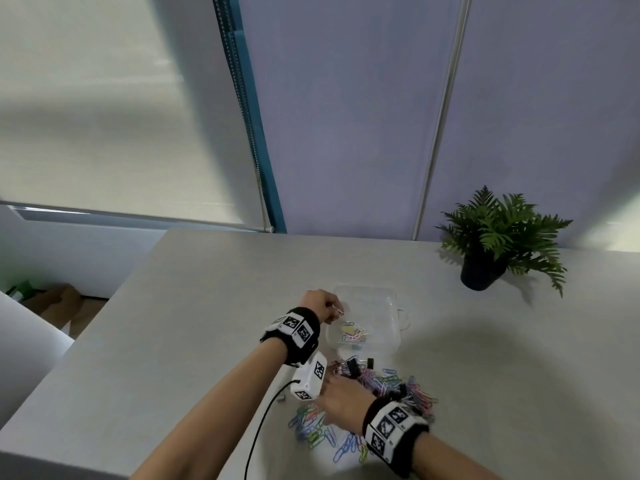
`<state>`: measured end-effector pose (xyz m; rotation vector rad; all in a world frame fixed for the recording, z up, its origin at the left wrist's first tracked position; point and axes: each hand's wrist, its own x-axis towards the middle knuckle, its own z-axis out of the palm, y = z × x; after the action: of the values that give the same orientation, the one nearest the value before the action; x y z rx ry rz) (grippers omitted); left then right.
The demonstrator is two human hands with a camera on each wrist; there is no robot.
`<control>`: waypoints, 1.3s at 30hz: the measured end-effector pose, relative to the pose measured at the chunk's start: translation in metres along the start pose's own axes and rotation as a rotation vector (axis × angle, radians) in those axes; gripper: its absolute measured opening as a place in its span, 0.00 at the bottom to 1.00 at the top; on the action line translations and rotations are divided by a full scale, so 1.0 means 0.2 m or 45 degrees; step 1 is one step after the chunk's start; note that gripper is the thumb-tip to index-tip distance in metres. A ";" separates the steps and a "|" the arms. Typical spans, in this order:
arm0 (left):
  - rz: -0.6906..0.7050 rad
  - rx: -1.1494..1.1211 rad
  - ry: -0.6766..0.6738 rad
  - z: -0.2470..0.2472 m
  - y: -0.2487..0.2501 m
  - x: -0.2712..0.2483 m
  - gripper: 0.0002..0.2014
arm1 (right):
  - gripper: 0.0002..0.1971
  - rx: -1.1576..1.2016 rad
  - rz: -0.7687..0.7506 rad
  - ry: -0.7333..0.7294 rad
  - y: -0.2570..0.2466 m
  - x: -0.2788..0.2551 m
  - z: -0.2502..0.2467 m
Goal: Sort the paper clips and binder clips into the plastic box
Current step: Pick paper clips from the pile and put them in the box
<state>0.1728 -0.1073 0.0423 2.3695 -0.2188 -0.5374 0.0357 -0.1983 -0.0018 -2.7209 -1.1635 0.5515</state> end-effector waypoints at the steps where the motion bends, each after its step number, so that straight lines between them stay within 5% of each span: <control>1: 0.027 0.045 -0.021 0.01 0.02 0.01 0.13 | 0.28 -0.033 0.004 -0.009 -0.02 0.02 0.02; 5: 0.096 0.270 -0.093 0.03 0.04 0.00 0.17 | 0.26 -0.079 0.008 0.092 -0.04 0.03 0.08; 14: 0.102 0.274 0.000 -0.05 -0.25 -0.40 0.12 | 0.21 0.026 0.023 0.303 -0.01 0.01 0.12; 19: 0.020 0.467 -0.124 0.06 -0.46 -0.63 0.10 | 0.04 0.275 0.110 0.306 0.00 0.03 0.12; 25: 0.008 0.480 -0.101 0.30 -0.53 -0.74 0.36 | 0.03 0.602 0.258 0.327 0.03 0.01 0.08; 33: -0.013 0.591 0.013 0.35 -0.49 -0.67 0.10 | 0.13 1.359 0.498 0.452 0.10 -0.02 0.01; 39: -0.046 0.603 -0.022 0.35 -0.50 -0.65 0.10 | 0.07 1.733 0.511 0.563 0.14 -0.06 -0.01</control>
<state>0.0260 -0.0348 -0.0301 2.8320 -0.3432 -0.5723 0.0474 -0.2254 -0.0036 -1.6588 0.0165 0.4633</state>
